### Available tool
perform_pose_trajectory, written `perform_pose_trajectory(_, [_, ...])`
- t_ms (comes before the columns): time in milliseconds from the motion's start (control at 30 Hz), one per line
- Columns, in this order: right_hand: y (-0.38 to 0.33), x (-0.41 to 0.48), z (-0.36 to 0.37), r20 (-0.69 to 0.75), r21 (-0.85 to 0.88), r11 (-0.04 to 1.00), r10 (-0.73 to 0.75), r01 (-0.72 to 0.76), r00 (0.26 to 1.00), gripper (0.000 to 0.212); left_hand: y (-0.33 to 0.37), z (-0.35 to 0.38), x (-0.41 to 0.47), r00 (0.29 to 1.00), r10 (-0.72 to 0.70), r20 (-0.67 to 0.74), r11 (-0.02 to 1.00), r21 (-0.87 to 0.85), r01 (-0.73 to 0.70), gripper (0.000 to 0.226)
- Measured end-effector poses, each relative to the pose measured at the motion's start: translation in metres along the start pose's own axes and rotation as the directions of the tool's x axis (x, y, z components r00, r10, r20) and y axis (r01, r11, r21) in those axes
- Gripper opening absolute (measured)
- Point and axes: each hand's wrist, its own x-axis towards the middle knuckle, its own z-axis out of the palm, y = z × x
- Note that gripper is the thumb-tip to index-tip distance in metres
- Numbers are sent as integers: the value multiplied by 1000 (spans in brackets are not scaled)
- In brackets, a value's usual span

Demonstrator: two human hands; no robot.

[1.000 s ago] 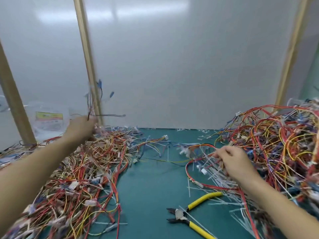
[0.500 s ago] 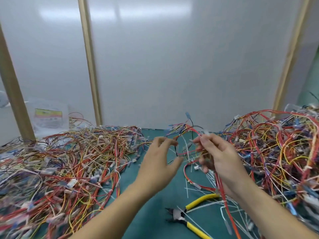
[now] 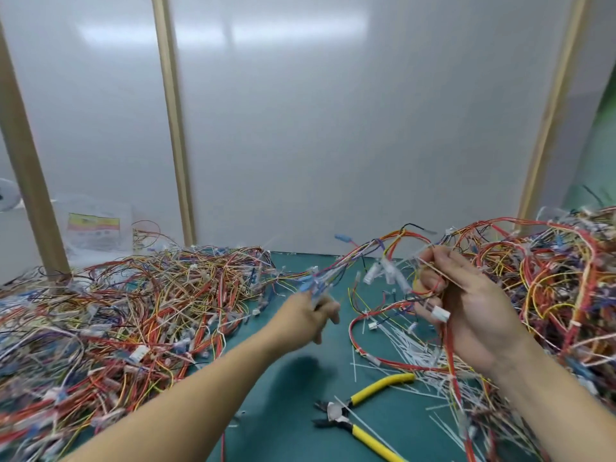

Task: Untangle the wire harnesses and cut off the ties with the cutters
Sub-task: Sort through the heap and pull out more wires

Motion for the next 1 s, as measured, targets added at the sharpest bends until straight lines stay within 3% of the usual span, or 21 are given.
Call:
perform_pose_trajectory(133, [-6, -6, -20, -116, -77, 997, -40, 31, 992, 17, 10, -31, 3, 954, -52, -295, 959, -280, -34, 32])
perform_pose_trajectory(233, [-3, -10, -34, -151, -81, 996, -40, 28, 988, 18, 16, -55, 4, 904, -5, -427, 949, -286, -130, 27])
perform_pose_trajectory(300, [0, -14, -40, -102, -66, 998, -3, -4, 995, 18, 19, -66, 3, 888, 33, -458, 935, -301, -190, 25])
perform_pose_trajectory(500, [-1, -24, -45, 150, -129, 990, 73, -54, 986, 32, 30, -78, -4, 909, 123, -398, 843, -441, -307, 17])
perform_pose_trajectory(600, [-2, -24, -45, 196, -261, 965, 86, -32, 977, 43, 39, -86, -5, 928, 156, -338, 815, -487, -314, 22])
perform_pose_trajectory(733, [0, -22, -44, 156, -386, 922, 73, -7, 985, 32, 58, -98, -1, 937, 157, -311, 810, -502, -303, 22])
perform_pose_trajectory(1000, [-47, 10, -19, -26, -238, 969, -77, 69, 997, 25, 89, -119, 3, 957, 167, -237, 794, -543, -273, 20])
